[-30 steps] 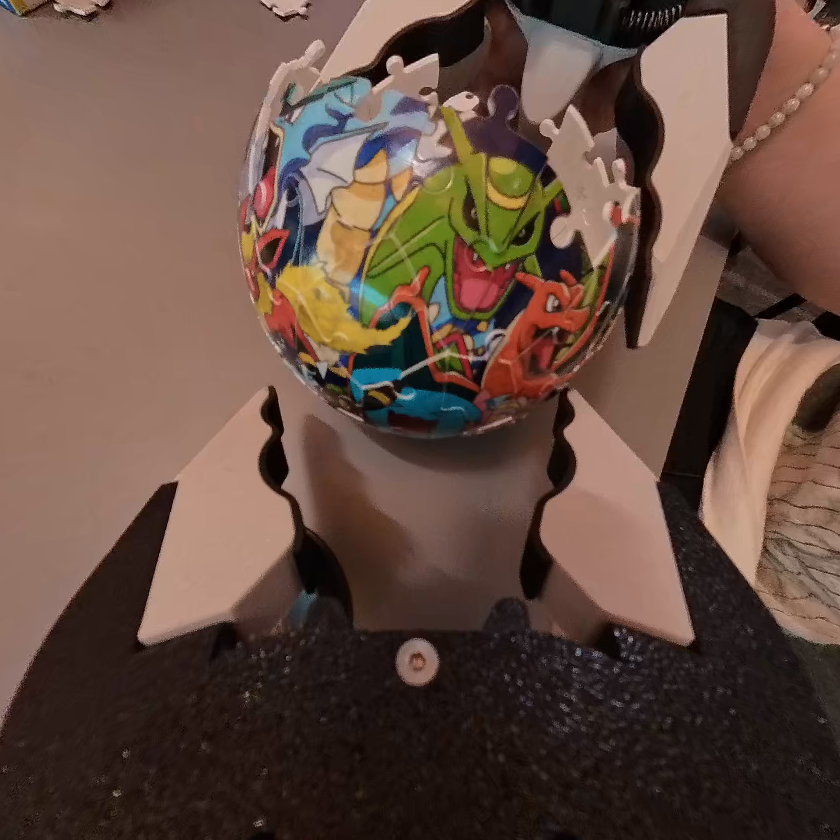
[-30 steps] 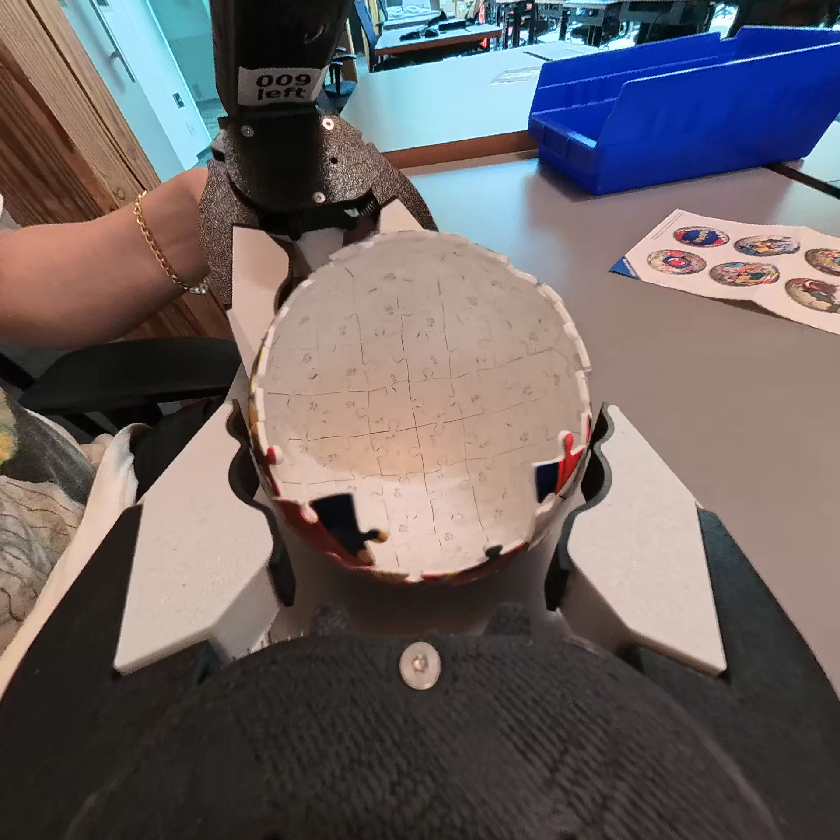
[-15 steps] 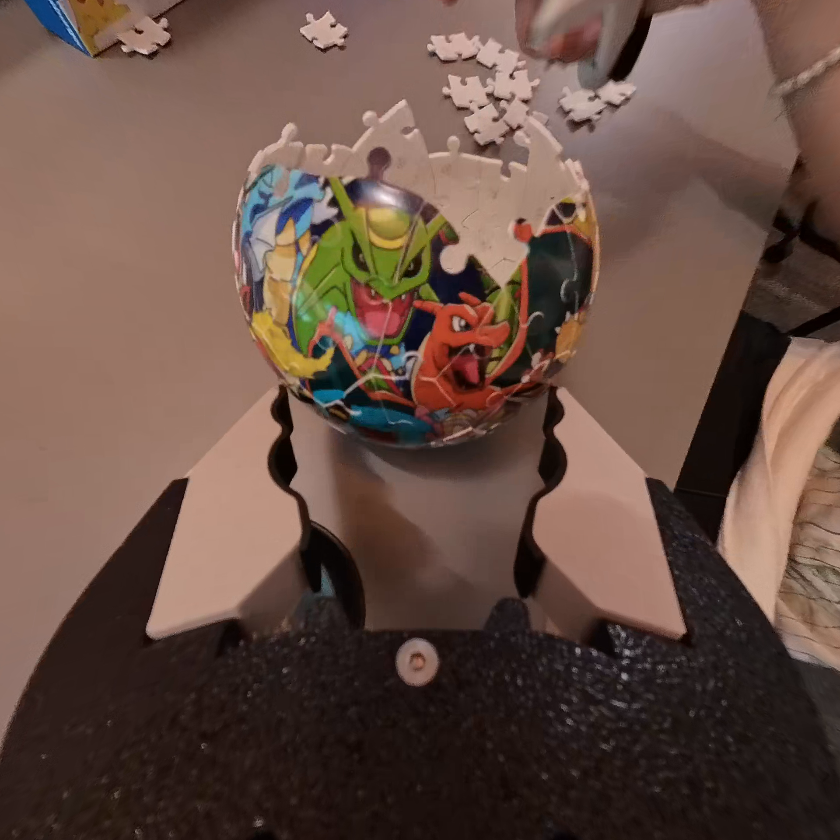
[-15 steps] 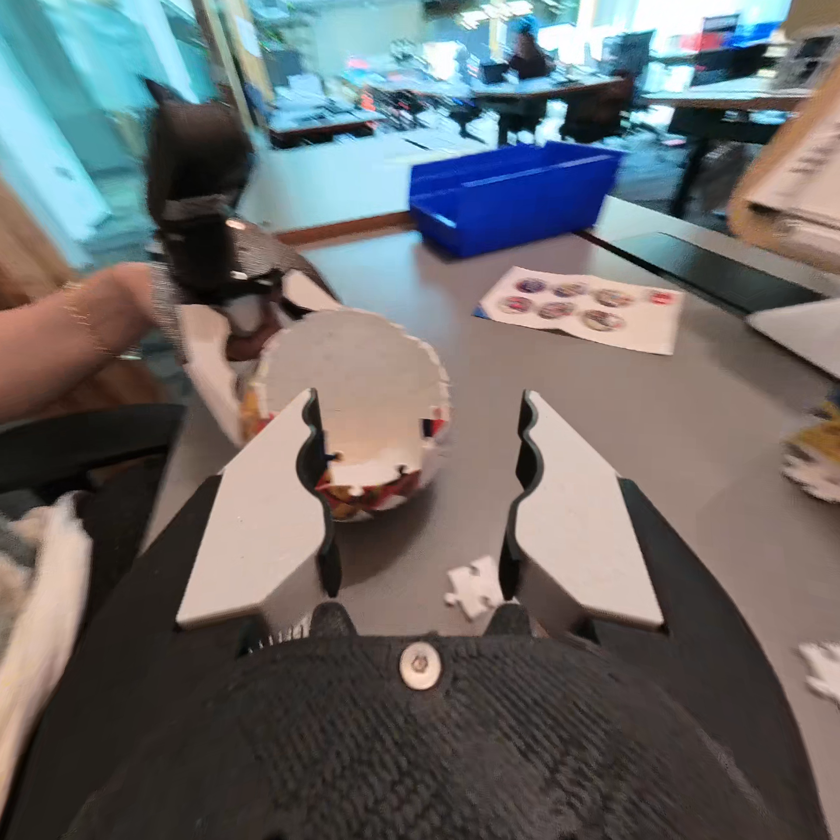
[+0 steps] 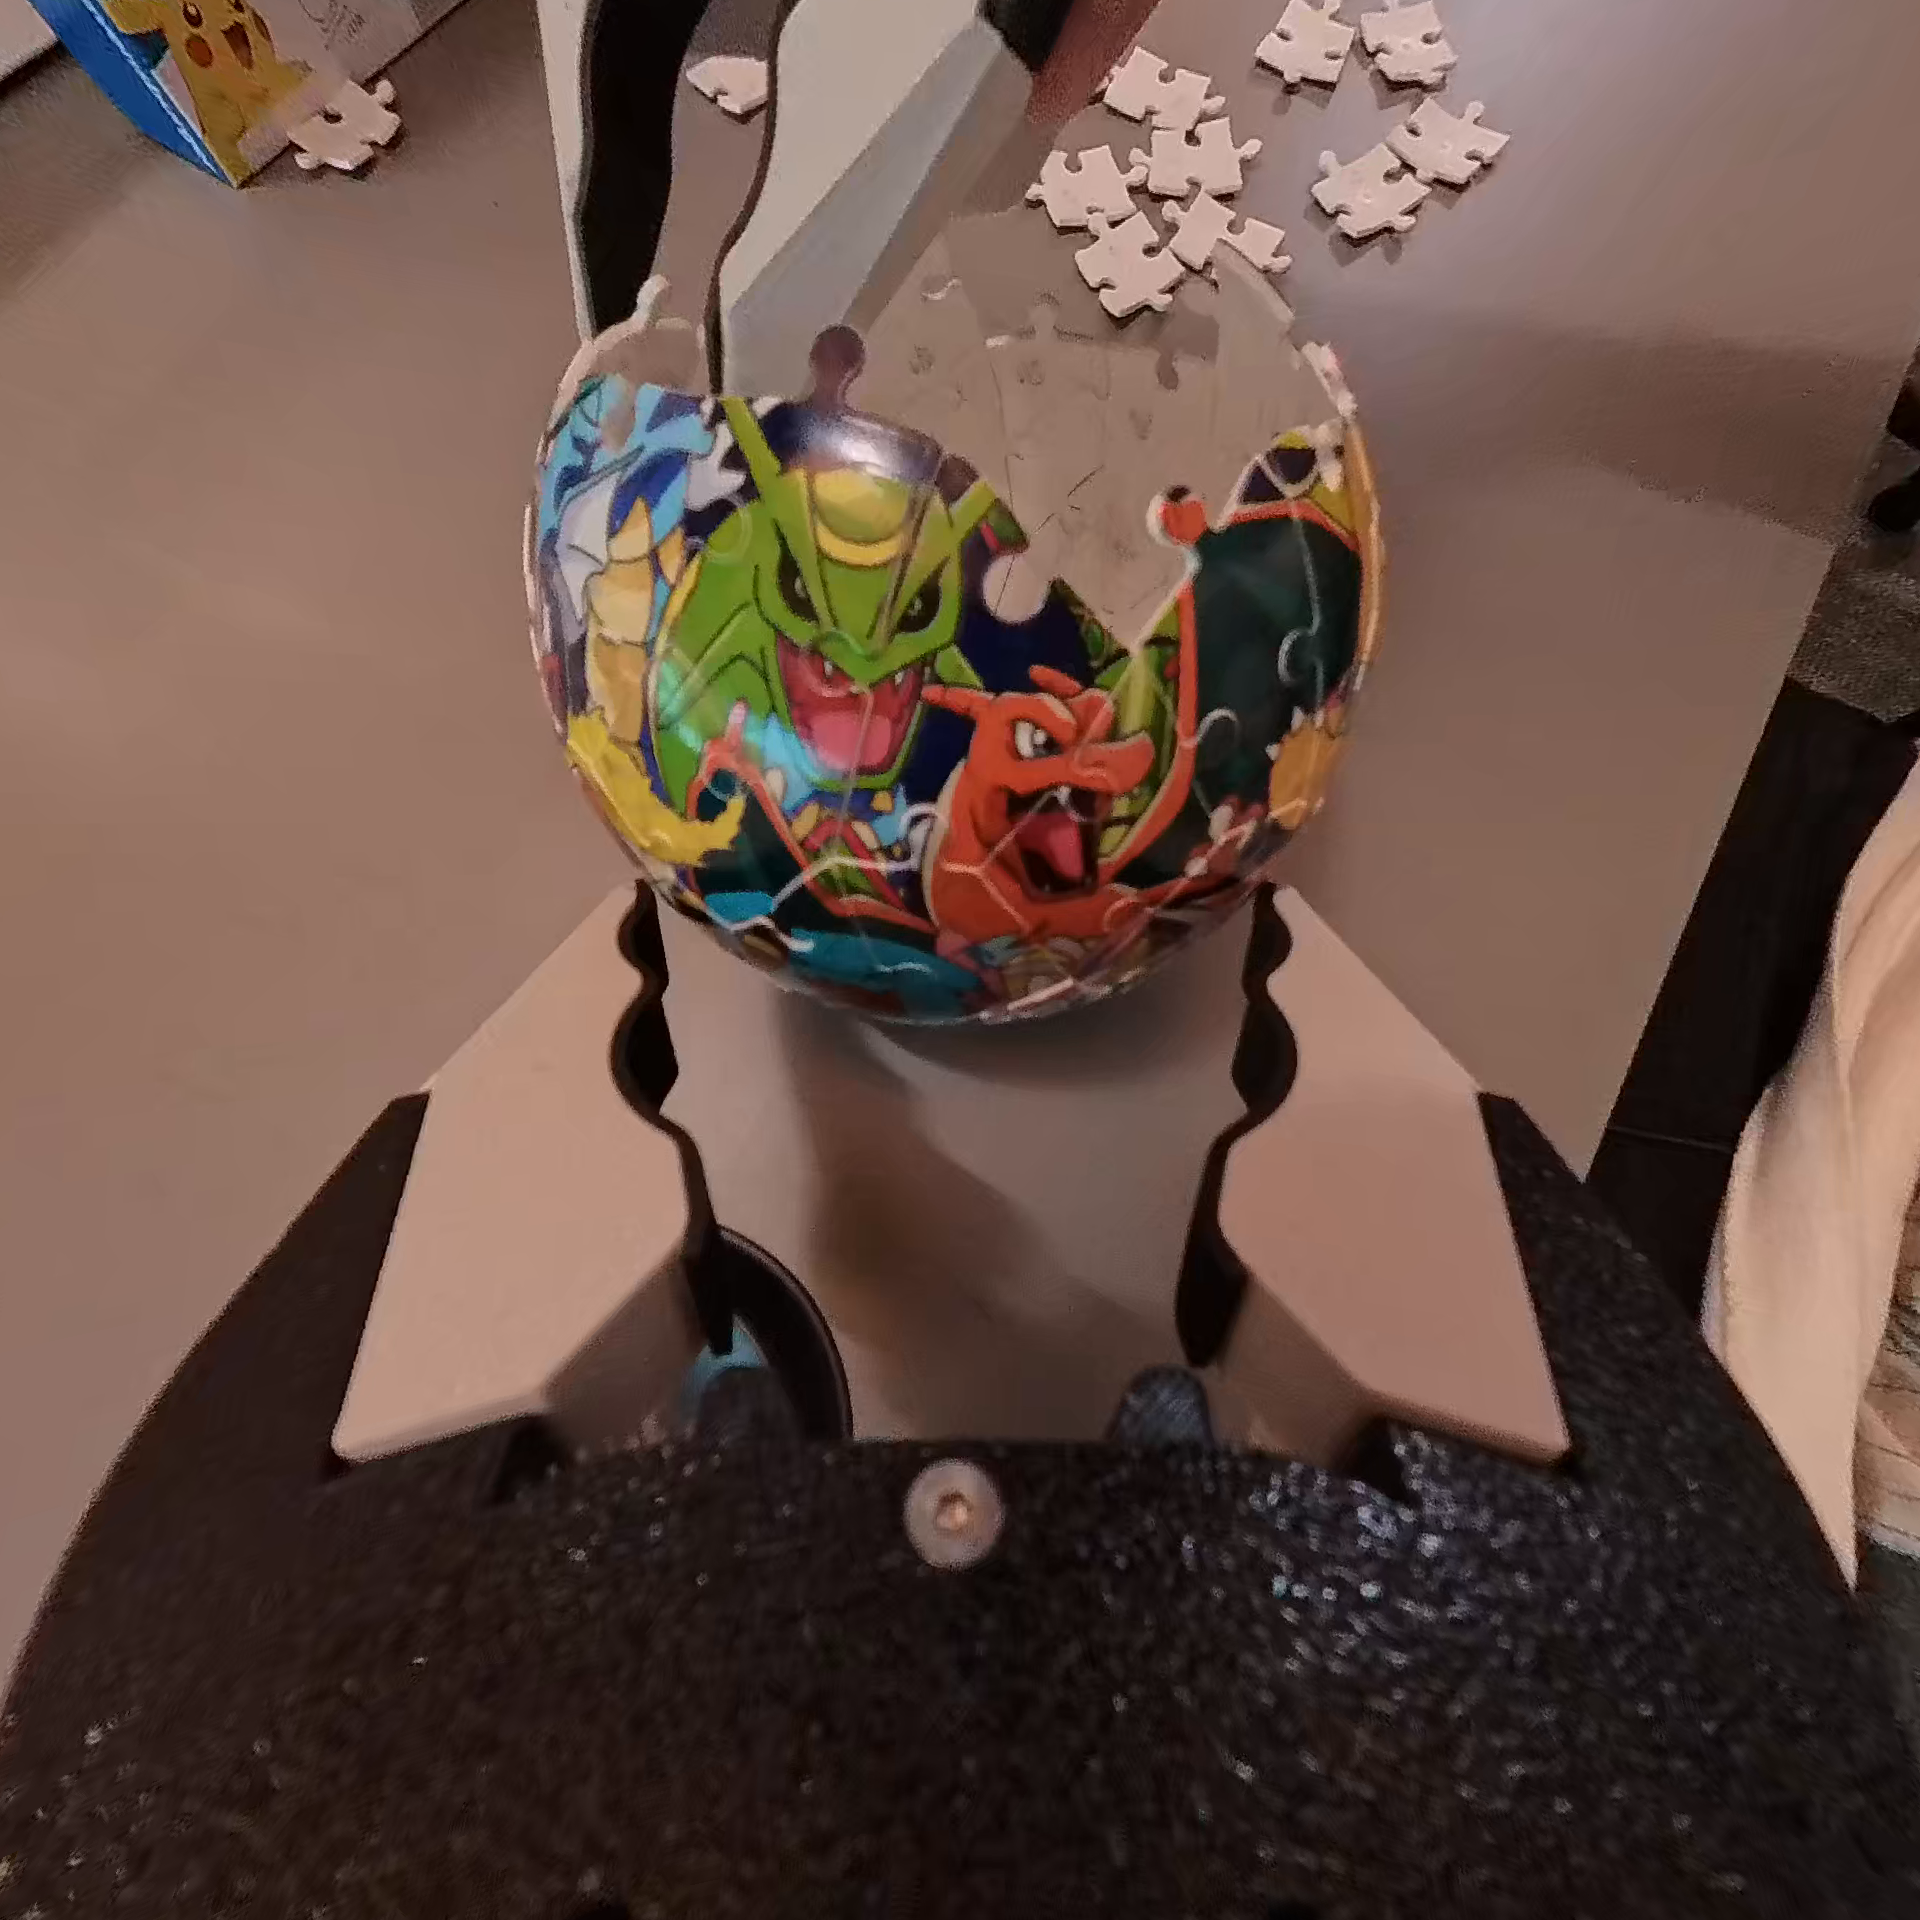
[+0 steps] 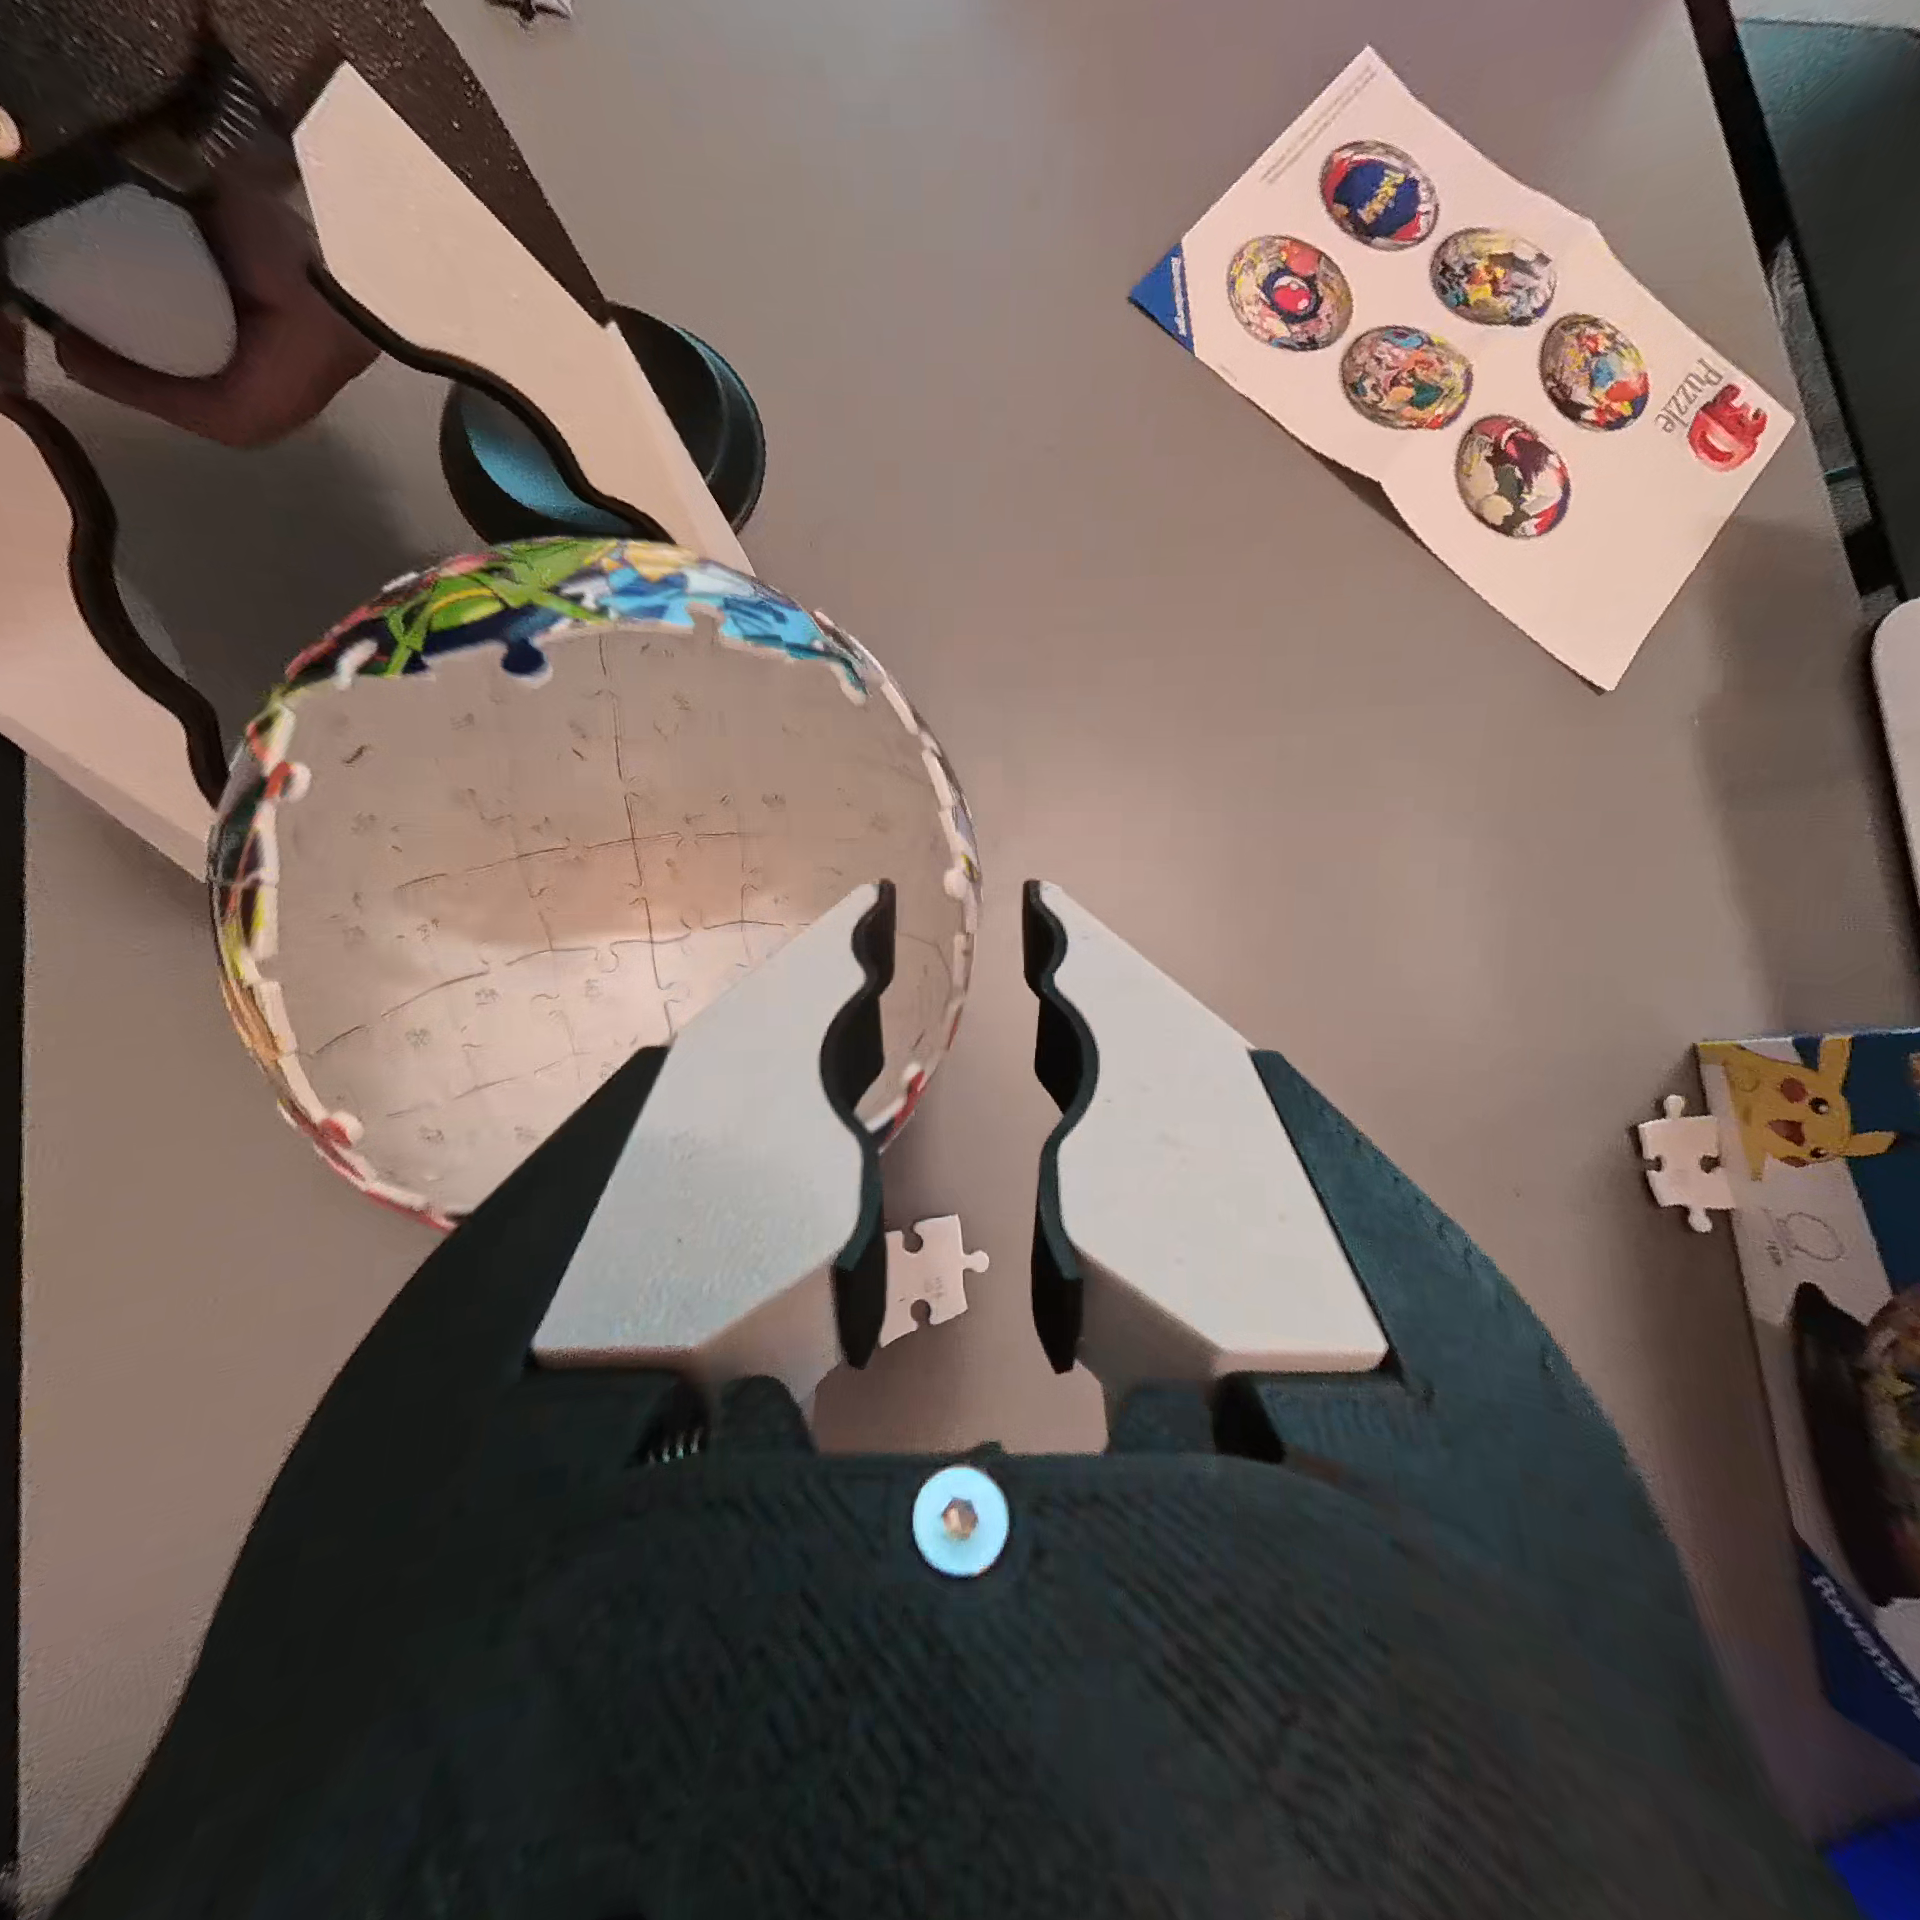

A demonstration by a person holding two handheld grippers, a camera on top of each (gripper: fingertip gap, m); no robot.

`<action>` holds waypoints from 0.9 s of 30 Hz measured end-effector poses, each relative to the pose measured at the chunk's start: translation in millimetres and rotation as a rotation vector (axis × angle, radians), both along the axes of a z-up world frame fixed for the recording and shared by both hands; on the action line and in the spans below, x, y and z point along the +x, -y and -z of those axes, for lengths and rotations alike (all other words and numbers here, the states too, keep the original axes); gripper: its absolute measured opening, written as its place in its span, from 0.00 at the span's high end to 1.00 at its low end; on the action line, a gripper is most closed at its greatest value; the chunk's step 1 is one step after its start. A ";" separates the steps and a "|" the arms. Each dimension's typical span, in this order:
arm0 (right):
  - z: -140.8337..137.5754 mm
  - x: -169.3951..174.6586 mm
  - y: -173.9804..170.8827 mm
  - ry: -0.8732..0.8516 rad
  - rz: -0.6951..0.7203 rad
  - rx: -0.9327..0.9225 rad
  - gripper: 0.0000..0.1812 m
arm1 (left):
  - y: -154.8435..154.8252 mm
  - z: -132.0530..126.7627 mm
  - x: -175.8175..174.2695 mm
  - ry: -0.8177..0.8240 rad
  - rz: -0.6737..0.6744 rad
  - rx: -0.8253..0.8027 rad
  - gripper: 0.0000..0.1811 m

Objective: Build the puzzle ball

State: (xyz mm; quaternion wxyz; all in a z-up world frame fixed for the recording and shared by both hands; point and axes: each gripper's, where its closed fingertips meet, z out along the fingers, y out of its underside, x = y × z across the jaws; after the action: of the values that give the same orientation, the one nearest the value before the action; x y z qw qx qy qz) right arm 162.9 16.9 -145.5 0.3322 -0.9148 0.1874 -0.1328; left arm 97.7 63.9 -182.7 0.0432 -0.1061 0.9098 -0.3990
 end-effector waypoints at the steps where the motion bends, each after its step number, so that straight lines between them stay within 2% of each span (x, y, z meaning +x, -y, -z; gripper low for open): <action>1: 0.5 0.2 -0.7 0.009 -0.003 -0.014 0.88 | 0.3 -0.2 0.1 0.002 0.002 0.000 0.40; 7: 2.8 2.1 4.8 0.081 0.009 -0.111 0.94 | 2.7 -1.6 0.8 0.005 0.006 -0.009 0.40; 11: 6.4 1.3 7.7 0.097 0.006 -0.157 0.93 | 3.5 -1.0 1.4 0.001 0.004 -0.018 0.40; 27: 6.3 7.0 1.8 0.157 -0.008 -0.185 0.98 | 6.9 -1.9 0.9 0.013 -0.006 -0.022 0.41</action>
State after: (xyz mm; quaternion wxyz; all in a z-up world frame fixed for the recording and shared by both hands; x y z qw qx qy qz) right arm 169.9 15.0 -151.8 0.2606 -0.9291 0.1443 -0.2193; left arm 98.6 57.0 -180.8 0.0492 -0.1066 0.9047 -0.4096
